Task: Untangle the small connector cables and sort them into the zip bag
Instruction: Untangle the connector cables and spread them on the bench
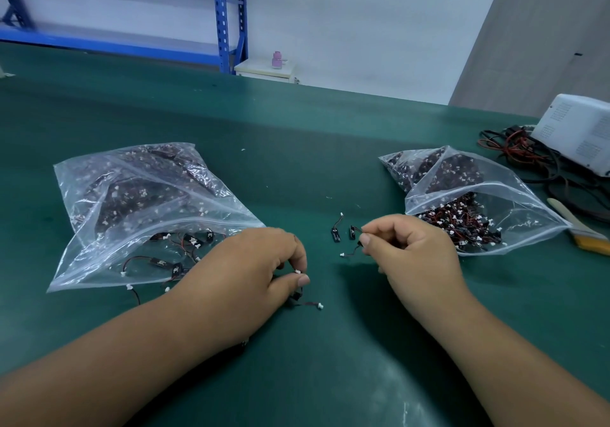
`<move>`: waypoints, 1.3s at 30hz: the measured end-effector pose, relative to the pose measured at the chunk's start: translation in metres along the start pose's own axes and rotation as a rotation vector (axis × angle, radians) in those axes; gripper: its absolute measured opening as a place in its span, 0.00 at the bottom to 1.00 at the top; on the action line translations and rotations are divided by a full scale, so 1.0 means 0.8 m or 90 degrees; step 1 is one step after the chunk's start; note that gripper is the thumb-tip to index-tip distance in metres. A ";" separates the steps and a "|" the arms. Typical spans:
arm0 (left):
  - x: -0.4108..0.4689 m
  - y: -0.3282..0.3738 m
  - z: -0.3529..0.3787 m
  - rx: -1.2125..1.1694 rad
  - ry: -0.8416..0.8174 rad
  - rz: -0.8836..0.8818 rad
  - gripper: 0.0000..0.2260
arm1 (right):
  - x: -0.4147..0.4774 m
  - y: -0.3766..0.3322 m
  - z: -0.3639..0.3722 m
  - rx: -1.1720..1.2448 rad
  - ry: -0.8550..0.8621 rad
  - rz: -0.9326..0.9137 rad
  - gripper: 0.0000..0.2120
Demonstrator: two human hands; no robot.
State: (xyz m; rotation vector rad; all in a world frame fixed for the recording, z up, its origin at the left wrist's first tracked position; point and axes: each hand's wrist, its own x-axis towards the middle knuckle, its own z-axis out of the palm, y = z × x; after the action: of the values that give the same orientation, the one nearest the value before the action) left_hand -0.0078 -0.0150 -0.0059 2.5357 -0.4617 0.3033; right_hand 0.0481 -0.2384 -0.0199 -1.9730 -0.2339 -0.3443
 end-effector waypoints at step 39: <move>-0.007 -0.002 -0.012 0.233 -0.103 0.001 0.09 | 0.010 -0.003 0.031 -0.235 -0.042 -0.049 0.11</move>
State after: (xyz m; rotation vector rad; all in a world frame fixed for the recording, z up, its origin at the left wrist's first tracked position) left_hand -0.0134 -0.0072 0.0002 2.9322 -0.5087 0.1983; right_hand 0.0581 -0.2143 -0.0246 -2.3461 -0.3061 -0.3937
